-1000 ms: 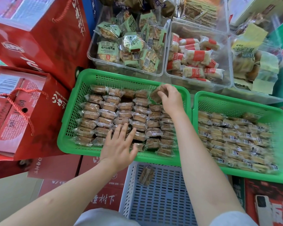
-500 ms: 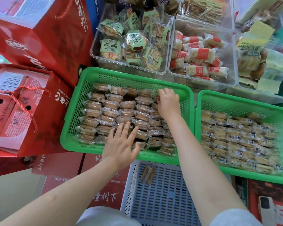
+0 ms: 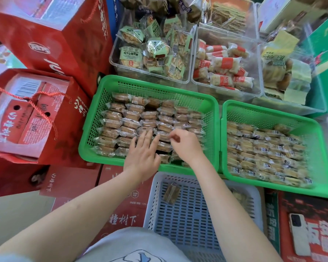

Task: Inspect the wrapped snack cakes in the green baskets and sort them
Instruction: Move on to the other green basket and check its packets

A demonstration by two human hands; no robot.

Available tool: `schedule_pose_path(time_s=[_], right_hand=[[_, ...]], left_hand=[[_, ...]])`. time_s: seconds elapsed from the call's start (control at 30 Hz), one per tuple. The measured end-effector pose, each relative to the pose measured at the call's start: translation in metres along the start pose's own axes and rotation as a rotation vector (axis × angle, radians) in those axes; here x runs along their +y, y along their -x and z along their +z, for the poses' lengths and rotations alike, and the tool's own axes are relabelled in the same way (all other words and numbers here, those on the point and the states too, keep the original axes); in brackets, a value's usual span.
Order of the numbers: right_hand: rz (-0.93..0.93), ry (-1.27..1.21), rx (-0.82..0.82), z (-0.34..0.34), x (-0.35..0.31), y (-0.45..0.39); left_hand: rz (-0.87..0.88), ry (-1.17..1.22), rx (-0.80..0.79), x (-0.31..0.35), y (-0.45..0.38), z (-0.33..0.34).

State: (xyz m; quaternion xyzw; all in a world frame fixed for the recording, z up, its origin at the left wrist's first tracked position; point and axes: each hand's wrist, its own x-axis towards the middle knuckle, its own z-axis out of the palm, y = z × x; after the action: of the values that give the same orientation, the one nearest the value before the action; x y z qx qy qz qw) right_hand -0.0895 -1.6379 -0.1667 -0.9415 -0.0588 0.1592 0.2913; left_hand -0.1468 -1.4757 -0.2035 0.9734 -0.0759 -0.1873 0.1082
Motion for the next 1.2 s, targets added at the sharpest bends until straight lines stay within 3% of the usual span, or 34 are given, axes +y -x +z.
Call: schedule_pose_path(time_s=[0.1, 0.2, 0.5, 0.87, 1.2], right_hand=[[0.029, 0.127, -0.157, 0.02, 0.0, 0.024], [0.038, 0.204, -0.185, 0.033, 0.0, 0.035], [0.0, 0.466, -0.304, 0.04, -0.013, 0.013], [-0.141, 0.477, -0.201, 0.041, -0.018, 0.016], [0.039, 0.655, -0.139, 0.038, -0.033, 0.029]], left_hand=[[0.049, 0.034, 0.058, -0.011, 0.012, -0.004], [0.08, 0.07, 0.138, -0.028, 0.033, 0.003], [0.084, -0.036, 0.026, -0.042, 0.05, 0.006], [0.085, -0.065, 0.0, -0.041, 0.048, 0.006], [0.085, -0.077, -0.001, -0.042, 0.046, 0.008]])
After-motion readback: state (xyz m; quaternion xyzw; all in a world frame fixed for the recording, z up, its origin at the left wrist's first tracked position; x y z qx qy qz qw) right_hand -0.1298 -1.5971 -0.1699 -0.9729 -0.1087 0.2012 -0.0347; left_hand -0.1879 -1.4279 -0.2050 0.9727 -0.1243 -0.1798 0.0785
